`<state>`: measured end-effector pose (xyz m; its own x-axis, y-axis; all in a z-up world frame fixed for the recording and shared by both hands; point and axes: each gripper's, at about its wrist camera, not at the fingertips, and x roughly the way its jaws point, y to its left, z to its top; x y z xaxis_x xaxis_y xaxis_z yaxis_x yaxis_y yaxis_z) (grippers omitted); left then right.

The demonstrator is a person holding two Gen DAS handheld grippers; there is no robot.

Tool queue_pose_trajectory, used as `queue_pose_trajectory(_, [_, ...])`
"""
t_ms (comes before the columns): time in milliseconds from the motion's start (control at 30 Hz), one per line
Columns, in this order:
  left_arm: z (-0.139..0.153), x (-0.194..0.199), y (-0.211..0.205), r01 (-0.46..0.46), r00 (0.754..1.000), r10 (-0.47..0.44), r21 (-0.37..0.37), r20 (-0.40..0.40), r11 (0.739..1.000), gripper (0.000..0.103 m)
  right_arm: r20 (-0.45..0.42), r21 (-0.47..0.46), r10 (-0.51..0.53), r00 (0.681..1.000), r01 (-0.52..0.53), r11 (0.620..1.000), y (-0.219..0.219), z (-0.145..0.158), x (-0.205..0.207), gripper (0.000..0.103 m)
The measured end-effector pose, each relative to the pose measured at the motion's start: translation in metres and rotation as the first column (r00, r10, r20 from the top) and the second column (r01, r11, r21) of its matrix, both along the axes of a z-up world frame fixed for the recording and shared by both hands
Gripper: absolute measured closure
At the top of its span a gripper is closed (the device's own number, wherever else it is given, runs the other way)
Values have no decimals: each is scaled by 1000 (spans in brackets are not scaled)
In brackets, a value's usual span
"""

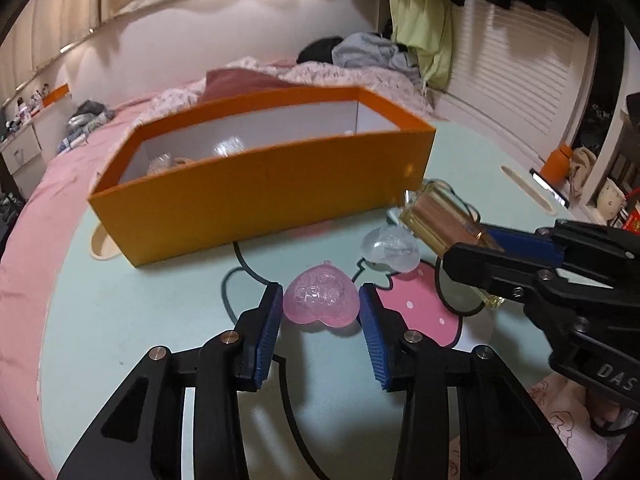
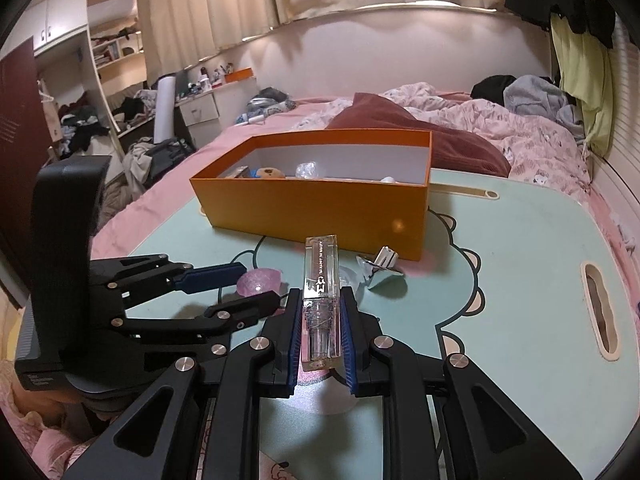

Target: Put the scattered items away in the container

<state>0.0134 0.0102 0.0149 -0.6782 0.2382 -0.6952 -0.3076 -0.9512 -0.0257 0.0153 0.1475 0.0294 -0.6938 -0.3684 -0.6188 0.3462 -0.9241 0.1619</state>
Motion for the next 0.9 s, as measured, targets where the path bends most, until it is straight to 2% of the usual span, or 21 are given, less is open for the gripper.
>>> queue_pose_trajectory(267, [26, 41, -28, -83, 979, 98, 87, -179, 993, 63, -10, 3, 0, 1000, 0, 1000, -1, 0, 2, 86])
queue_pose_trajectory(400, [27, 41, -37, -90, 979, 109, 116, -169, 989, 63, -9, 11, 4, 1000, -4, 1000, -2, 0, 2, 86])
queue_pose_trajectory(900, [20, 39, -33, -98, 982, 115, 116, -152, 988, 63, -7, 15, 5, 1000, -5, 1000, -3, -1, 2, 86])
